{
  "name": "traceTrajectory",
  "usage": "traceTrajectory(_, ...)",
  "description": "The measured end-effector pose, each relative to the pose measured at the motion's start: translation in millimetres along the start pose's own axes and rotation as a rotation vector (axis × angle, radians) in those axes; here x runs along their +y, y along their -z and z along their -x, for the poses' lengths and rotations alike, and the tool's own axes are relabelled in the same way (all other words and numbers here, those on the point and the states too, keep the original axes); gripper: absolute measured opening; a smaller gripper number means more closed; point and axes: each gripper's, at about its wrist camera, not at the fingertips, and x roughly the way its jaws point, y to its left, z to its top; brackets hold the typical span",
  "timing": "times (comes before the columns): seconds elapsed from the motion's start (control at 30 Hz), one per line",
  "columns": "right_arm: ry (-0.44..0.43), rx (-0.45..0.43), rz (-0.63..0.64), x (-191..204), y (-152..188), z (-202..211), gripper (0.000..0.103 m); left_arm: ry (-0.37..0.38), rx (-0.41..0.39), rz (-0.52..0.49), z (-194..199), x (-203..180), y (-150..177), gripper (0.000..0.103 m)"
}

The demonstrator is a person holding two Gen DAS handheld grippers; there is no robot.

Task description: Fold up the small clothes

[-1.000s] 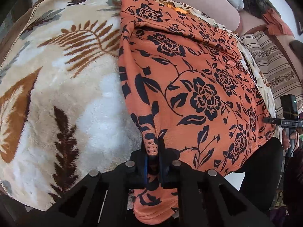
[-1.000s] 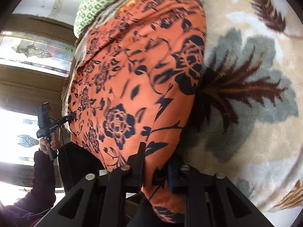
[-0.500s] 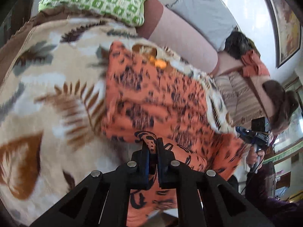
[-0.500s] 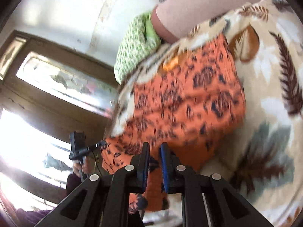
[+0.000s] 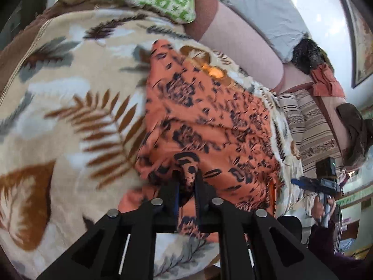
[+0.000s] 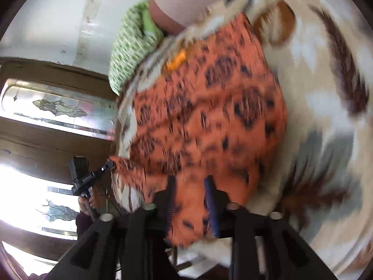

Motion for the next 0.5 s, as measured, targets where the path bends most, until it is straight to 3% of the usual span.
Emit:
traceTrajectory(0.07,0.014,-0.013,-0.014,3,15,-4,0.065,-0.016,-0.012,0.01,2,3,7,0.031)
traceTrajectory(0.13,-0.008,-0.045,0.015,15,26,-6,0.066,-0.063,-0.014,0.016,0,6,14,0.054)
traceTrajectory(0.2,-0.017,-0.041,0.012,29,34,-17,0.067,-0.09,-0.018,0.024,-4,11,20,0.056)
traceTrajectory(0.23,0.02,-0.041,0.035,39,38,-24,0.067,-0.083,-0.02,0.033,-6,14,22,0.057)
traceTrajectory(0.43,0.351,-0.079,0.256,105,61,-74,0.067,-0.028,-0.086,0.058,-2,20,32,0.061)
traceTrajectory(0.5,0.406,-0.079,0.281,112,67,-88,0.067,-0.026,-0.111,0.03,3,17,34,0.066)
